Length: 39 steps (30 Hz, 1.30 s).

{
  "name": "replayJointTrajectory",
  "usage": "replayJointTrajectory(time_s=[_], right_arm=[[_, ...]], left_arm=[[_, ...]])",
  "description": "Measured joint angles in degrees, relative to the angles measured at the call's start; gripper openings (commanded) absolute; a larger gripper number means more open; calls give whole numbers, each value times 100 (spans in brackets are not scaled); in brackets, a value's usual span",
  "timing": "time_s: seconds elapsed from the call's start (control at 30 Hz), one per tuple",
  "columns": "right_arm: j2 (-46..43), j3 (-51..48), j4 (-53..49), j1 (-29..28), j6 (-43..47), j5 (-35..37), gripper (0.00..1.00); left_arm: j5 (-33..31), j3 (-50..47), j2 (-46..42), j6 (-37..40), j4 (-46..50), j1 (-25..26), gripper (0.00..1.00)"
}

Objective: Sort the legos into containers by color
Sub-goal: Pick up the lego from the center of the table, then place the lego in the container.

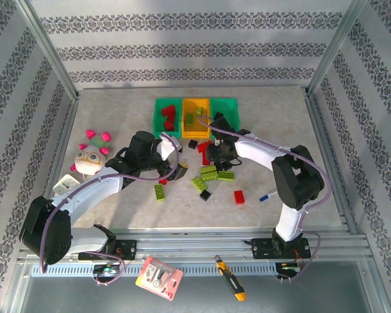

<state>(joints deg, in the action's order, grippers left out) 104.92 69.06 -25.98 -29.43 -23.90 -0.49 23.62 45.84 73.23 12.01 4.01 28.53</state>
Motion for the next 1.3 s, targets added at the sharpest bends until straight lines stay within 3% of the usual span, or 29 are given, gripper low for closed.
replayJointTrajectory(time_s=[0.17,0.3,0.53,0.93,1.3], right_arm=[[232,20,0,9,-44,-20,39],[271,20,-2,9,-52,-33,27],[197,20,-35,7,-109,-33,24],[-1429,-131,415,289,39,157,18],[39,1335,1198,1084,601,302,17]], left_arm=[[17,0,0,7,-42,2,99],[17,0,0,9,-57,2,99],[20,0,0,9,-63,4,99],[39,-26,0,4,-85,44,99],[57,-26,0,-26,-247,68,99]])
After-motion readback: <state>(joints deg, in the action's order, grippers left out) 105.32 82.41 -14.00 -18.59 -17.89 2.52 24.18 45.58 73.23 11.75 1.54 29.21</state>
